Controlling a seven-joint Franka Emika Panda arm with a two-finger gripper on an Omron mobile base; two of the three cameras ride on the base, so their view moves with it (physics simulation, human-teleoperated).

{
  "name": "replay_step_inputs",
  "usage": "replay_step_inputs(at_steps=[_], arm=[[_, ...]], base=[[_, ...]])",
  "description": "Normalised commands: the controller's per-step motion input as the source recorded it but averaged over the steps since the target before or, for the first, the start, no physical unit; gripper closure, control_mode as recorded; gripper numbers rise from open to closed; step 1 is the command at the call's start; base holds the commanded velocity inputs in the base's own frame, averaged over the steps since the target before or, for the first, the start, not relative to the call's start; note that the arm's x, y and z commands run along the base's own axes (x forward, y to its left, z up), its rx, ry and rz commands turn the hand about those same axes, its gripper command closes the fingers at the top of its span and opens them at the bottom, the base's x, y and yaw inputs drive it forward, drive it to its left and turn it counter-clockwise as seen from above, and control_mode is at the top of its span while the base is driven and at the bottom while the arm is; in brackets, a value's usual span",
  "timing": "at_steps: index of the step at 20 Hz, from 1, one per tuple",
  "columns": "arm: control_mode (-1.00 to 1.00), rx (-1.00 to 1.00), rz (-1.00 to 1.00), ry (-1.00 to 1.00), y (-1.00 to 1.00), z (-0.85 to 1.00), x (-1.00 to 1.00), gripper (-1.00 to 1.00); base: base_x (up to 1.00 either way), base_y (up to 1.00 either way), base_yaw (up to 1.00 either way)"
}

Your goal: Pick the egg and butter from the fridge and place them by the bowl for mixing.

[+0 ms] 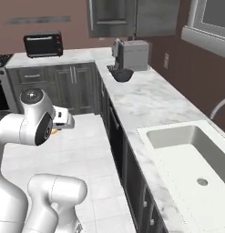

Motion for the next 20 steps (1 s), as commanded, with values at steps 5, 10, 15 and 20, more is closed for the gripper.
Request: replay_step_inputs(at_steps=[5,10,15,20], arm=[[1.0,0.0,0.0,0.0,0.0,0.0,0.0,1.0],[1.0,0.0,0.0,0.0,0.0,0.0,0.0,1.0],[1.0,0.0,0.0,0.0,0.0,0.0,0.0,1.0],[1.0,0.0,0.0,0.0,0.0,0.0,0.0,1.0]], base=[[0.94,0.21,-0.03],[0.89,0.25,-0.14],[0.71,0.3,-0.26],[0.34,0.52,-0.05]])
